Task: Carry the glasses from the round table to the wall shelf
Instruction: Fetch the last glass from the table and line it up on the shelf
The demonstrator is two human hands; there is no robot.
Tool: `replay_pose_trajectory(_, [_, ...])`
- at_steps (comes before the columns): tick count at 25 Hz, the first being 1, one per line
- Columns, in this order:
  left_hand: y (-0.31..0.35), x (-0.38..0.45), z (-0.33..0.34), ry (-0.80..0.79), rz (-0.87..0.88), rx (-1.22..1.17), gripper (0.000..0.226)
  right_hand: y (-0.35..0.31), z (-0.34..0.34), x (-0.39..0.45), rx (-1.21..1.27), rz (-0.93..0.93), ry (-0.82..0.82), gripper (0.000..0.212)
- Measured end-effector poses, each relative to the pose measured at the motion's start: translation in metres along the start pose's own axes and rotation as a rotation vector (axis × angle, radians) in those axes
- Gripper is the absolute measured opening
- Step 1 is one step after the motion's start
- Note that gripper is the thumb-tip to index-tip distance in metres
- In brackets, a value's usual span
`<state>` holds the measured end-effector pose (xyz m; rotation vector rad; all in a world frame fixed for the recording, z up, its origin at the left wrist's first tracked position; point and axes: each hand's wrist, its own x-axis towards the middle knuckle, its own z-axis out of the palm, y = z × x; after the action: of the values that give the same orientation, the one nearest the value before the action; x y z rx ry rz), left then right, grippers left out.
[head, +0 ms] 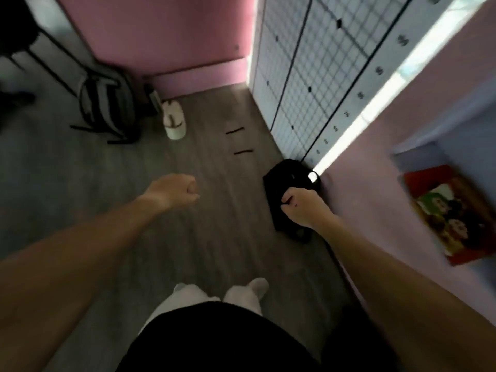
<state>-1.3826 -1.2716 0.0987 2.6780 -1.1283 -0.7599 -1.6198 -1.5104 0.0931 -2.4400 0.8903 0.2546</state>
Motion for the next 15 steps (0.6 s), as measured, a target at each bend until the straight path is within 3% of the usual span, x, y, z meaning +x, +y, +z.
replay_pose_trajectory(3, [-0.097,-0.074,0.085,-0.064,-0.251,-0.139,0.016,-0.021,0.091,-0.001,-0.127,-0.053,-0.216,0.023])
replay_pose_trajectory(7, [-0.190,-0.213,0.219,-0.320,-0.520,-0.249,0.025,-0.054,0.216,-0.050,-0.245,-0.121,-0.675,0.028])
replay_pose_trajectory(11, [-0.182,-0.339,0.335,-0.533,-0.691,-0.470,0.028,-0.027,0.292,-0.125,-0.501,-0.008,-0.942,0.026])
replay_pose_trajectory(15, [-0.193,-0.412,0.365,-0.582,-0.793,-0.647,0.037,-0.048,0.326,-0.158,-0.534,0.047,-1.015,0.027])
